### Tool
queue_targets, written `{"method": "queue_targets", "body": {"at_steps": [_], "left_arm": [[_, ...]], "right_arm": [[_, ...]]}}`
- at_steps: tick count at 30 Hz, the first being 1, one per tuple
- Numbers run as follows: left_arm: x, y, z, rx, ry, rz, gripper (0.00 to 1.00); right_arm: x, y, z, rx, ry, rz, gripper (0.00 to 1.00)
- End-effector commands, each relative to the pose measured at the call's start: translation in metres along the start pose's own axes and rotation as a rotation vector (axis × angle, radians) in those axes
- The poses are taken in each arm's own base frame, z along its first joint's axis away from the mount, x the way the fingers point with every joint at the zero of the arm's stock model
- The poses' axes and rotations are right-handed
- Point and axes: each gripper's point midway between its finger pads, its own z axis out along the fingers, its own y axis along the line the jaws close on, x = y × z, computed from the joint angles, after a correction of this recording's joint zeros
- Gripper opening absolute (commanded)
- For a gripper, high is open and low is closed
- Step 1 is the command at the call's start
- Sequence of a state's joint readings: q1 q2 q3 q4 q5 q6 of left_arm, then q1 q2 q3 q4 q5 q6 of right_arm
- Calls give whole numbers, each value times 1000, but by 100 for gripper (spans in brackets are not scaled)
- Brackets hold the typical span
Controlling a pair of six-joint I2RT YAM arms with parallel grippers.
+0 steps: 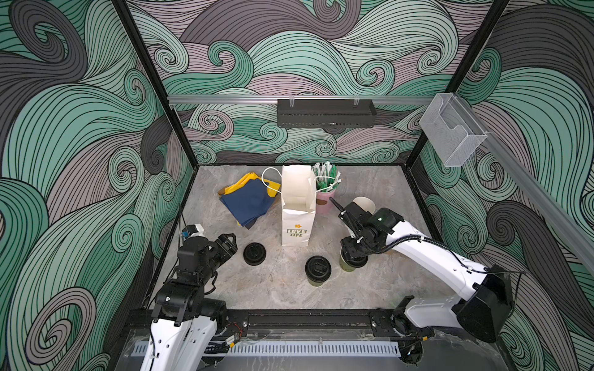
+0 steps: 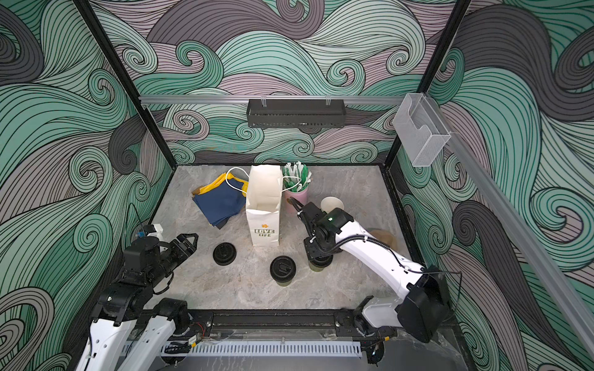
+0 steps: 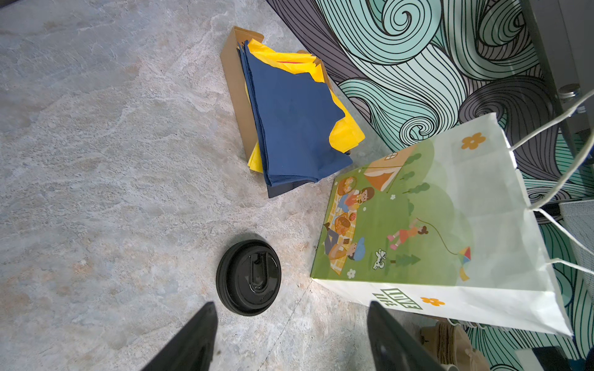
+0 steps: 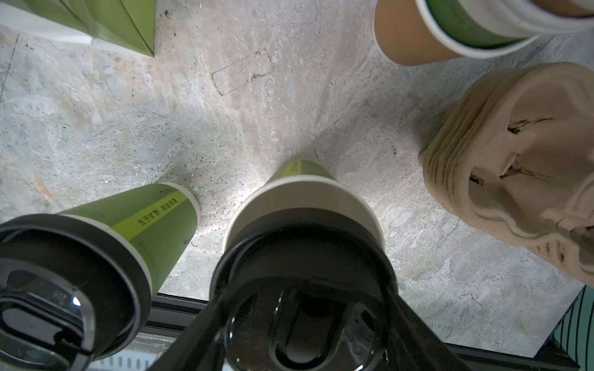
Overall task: Pack the takeout coffee
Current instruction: 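Lower the black lid onto the rim of the new green cup, then press the black lid down onto the green cup with the right gripper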
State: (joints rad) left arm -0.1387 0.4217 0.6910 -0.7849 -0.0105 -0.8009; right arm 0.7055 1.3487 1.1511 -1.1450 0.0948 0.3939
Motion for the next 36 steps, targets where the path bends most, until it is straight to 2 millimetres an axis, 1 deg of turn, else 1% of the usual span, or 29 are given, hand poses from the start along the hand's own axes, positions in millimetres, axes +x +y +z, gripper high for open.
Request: {"method": "queue_targets", "body": {"at_steps": [1, 4, 15, 23, 36], "left_arm": [[-5, -6, -5, 22, -10, 6, 75], [-5, -8, -5, 25, -7, 6, 75], [-5, -6, -3, 18, -8, 8, 75], [-5, -7, -3, 17, -6, 10, 76], [-5, -7, -4, 19, -7, 12, 75]], "right_arm": [[-3, -2, 8, -1, 4, -13, 71], [-5, 0, 11, -19, 6, -9, 71], [-3, -6, 17, -19, 24, 1, 72], [-1, -2, 16, -45, 31, 3, 72], [-1, -3, 20, -45, 44, 4, 72]]}}
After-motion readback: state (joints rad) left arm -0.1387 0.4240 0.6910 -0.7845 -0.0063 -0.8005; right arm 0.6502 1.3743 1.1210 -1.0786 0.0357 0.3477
